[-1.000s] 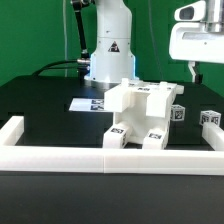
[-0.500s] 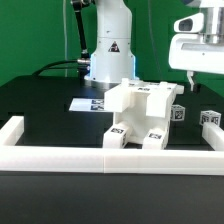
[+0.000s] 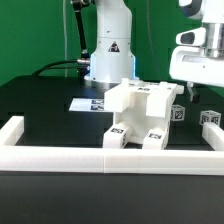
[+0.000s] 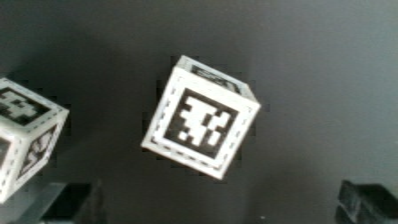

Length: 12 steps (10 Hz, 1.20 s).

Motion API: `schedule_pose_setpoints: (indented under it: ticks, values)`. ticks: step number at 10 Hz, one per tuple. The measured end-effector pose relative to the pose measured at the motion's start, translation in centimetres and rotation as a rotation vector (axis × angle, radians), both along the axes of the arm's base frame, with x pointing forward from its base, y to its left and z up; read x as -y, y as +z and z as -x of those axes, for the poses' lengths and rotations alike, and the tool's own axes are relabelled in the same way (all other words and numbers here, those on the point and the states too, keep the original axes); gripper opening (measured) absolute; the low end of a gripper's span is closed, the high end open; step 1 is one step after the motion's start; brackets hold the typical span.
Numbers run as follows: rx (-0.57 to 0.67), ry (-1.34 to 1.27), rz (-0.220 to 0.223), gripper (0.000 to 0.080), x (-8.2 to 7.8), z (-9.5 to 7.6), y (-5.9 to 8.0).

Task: Assemble chair

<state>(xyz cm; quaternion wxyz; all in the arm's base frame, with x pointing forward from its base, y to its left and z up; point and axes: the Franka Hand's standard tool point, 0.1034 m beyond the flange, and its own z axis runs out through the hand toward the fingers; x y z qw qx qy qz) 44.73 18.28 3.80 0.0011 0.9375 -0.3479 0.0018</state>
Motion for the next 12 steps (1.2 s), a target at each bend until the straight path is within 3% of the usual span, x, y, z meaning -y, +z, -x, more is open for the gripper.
schedule_pose_setpoints:
  ticks: [9,10,11,12]
  values:
    - [-0.039,0.029,0.034,0.0626,-0.2,1.6,-2.7]
    - [-0.039,0.029,0.034,0.0457,-0.2,1.6,-2.7]
    - [-0.039,0.029,0.034,0.0457,-0.2,1.6,-2.7]
    - [-0.039,0.029,0.034,0.0282,-0.2,1.6,-2.7]
